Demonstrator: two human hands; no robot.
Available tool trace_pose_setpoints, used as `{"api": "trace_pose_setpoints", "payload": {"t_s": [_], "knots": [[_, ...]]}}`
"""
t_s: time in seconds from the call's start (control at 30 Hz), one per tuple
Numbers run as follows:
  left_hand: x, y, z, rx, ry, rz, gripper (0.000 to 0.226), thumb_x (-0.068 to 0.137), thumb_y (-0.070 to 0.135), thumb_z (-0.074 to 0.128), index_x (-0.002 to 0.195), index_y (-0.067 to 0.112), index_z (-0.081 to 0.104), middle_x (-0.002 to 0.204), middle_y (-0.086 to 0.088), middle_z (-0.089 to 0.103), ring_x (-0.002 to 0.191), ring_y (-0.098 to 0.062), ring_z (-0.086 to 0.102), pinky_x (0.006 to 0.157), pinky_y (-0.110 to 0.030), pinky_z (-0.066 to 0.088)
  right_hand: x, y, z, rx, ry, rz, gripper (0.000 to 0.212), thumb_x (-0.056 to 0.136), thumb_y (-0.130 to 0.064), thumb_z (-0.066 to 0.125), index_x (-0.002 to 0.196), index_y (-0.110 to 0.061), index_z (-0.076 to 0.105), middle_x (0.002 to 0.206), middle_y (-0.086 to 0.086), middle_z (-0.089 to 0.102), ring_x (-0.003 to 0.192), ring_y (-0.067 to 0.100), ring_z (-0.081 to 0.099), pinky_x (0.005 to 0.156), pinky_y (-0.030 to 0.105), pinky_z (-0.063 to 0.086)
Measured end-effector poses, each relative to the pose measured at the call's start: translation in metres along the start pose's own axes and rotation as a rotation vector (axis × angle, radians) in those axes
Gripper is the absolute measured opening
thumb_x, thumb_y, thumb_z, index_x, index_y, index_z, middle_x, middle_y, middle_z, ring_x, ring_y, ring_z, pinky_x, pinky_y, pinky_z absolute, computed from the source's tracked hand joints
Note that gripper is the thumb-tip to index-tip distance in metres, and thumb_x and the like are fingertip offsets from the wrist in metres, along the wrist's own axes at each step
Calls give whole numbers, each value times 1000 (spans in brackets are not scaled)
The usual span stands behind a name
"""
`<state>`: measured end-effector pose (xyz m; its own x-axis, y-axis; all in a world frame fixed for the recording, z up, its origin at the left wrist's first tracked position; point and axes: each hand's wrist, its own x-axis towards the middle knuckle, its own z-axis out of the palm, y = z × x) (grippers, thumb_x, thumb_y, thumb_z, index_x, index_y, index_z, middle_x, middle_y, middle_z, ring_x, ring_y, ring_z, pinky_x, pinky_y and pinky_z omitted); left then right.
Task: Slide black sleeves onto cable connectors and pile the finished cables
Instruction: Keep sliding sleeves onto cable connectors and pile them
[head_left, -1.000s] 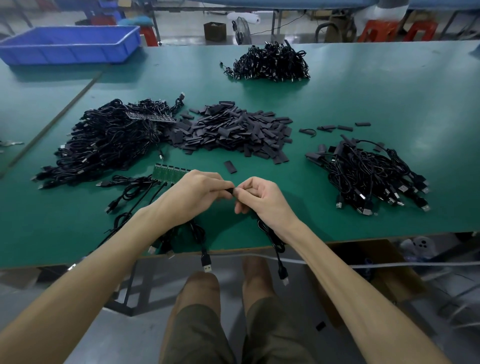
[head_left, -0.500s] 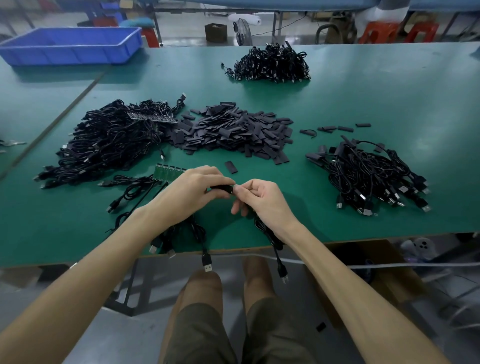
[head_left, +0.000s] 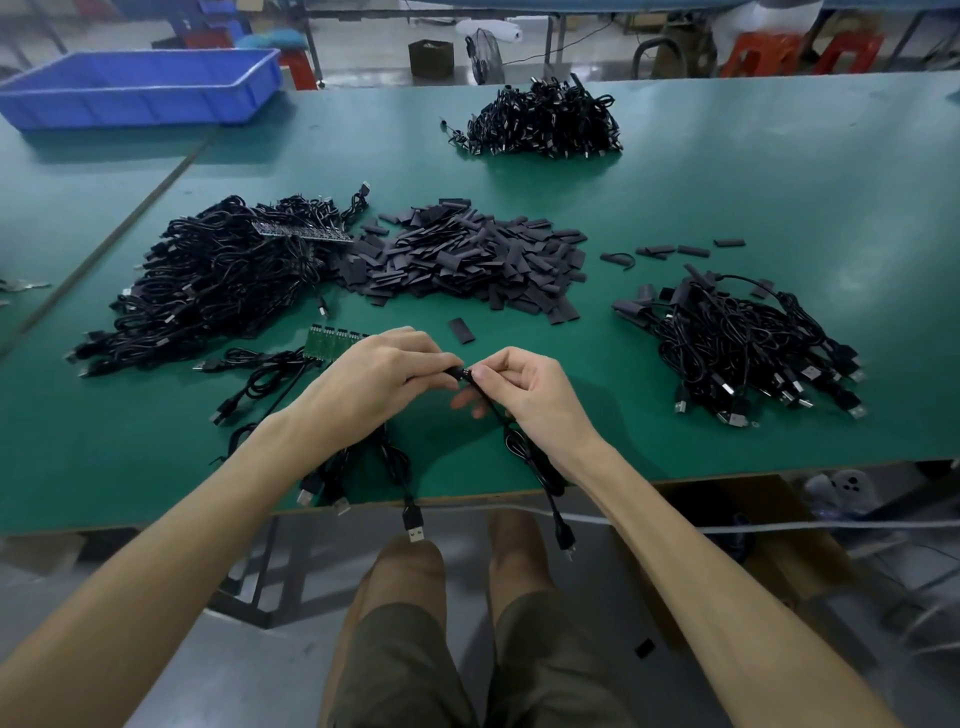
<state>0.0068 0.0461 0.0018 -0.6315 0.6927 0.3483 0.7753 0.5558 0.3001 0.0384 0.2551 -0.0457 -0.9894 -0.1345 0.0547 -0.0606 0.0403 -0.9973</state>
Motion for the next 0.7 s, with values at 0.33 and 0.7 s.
{"api": "trace_pose_setpoints", "payload": {"t_s": [0.33, 0.7], "knots": [[1, 6, 2, 1, -2, 11, 24, 97, 20, 64, 114, 7, 75, 94, -4, 66, 87, -22, 59, 80, -34, 50, 0, 0, -1, 47, -13, -12, 12, 103, -16, 64, 94, -9, 67, 87, 9, 80, 67, 14, 66, 63, 12, 47], [6, 14, -4, -28, -58, 21, 20, 96, 17, 65, 108, 6, 77, 89, -7, 64, 85, -24, 58, 79, -32, 47, -1, -1, -1, 77, -31, -14, 11, 102, -6, 61, 94, 1, 62, 81, 16, 76, 64, 17, 67, 69, 24, 54]]}}
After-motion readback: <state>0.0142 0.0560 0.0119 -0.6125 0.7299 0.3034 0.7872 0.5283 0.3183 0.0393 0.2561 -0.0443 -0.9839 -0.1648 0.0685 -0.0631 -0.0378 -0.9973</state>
